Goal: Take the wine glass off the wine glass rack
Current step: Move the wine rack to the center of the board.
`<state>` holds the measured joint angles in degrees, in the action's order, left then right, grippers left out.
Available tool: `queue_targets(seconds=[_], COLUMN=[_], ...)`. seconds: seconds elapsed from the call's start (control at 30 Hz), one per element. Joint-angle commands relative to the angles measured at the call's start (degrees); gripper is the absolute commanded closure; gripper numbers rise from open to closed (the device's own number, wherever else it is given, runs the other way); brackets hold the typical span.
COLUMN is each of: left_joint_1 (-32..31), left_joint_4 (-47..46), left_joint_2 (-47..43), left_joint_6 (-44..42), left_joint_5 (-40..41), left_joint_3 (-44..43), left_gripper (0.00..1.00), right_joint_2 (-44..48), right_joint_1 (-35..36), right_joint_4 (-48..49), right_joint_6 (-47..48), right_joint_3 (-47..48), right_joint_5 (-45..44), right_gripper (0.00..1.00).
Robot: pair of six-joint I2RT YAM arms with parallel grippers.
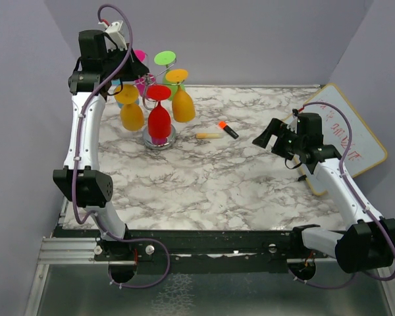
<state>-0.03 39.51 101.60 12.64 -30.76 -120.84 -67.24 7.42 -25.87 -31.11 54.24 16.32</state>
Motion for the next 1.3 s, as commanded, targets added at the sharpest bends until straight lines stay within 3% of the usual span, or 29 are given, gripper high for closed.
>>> queue_targets(seconds=[0.0,0.83,0.9,1.27], left_joint_1=[-1.8,-10.4,-10.4,-10.4], left_joint_4=[-11.6,-13.6,-13.5,-13.4], left_joint_2=[-8.0,-15.0,-15.8,-19.8], left_joint_6=[1.7,-1.5,-1.6,-3.0], left_joint_5=[-3.8,3.5,4.5,8.6], left_joint_3=[-1.7,11.6,12.4,15.1], left_gripper=[1.0,1.0,0.86,0.35], right_joint_2=[-0.4,0.4,0.3,1.5], right_joint_1=[-0.1,-0.1,-0.1,-0.1], right_joint_4=[-0.6,0.9,1.7,8.5], right_joint_6=[-0.6,-1.2,-1.7,-3.8], right_joint_3=[-0.7,-0.8,-0.5,-1.3], right_joint_5=[1.5,4.8,6.9,16.0], right_gripper=[0.0,0.0,0.0,0.0])
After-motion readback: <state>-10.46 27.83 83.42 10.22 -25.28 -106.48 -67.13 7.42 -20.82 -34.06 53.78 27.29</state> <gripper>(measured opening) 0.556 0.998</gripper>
